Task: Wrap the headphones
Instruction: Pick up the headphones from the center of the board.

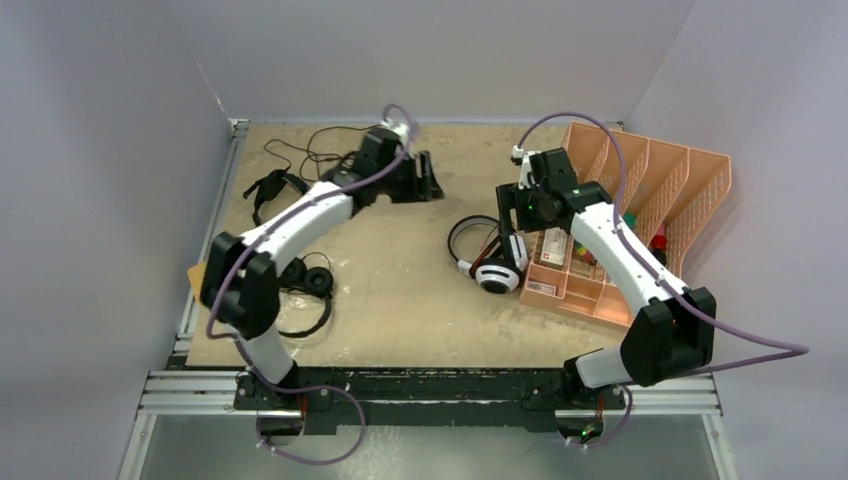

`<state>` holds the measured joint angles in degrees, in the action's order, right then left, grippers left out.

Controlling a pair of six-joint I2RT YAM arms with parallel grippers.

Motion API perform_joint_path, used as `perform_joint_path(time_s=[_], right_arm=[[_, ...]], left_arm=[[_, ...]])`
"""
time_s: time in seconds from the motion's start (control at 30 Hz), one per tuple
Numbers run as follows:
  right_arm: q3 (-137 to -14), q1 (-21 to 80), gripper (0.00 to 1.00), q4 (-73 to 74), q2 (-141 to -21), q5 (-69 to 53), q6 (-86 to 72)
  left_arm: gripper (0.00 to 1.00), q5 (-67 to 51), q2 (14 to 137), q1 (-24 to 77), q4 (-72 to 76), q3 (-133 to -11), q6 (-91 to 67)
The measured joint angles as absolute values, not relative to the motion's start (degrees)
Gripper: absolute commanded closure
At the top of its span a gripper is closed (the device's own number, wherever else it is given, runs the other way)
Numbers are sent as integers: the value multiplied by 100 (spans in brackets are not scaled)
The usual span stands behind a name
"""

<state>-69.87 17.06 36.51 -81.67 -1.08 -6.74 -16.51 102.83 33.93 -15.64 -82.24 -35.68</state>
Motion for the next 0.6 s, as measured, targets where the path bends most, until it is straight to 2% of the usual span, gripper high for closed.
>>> perform_joint_path(time_s=[0.23, 0.43, 0.6], right_arm=[[-6987, 1697, 21, 3395, -7948, -604, -489], [-6980, 1697, 20, 3111, -7935, -1133, -478], [-6882, 1697, 20, 2945, -7830, -1404, -469]], left_arm=[[41, -620, 8919, 1702, -2808, -8208, -2709], [40, 666, 8630, -318, -2928, -7686, -2637], [41, 856, 9277, -338, -2936, -7498, -2635]])
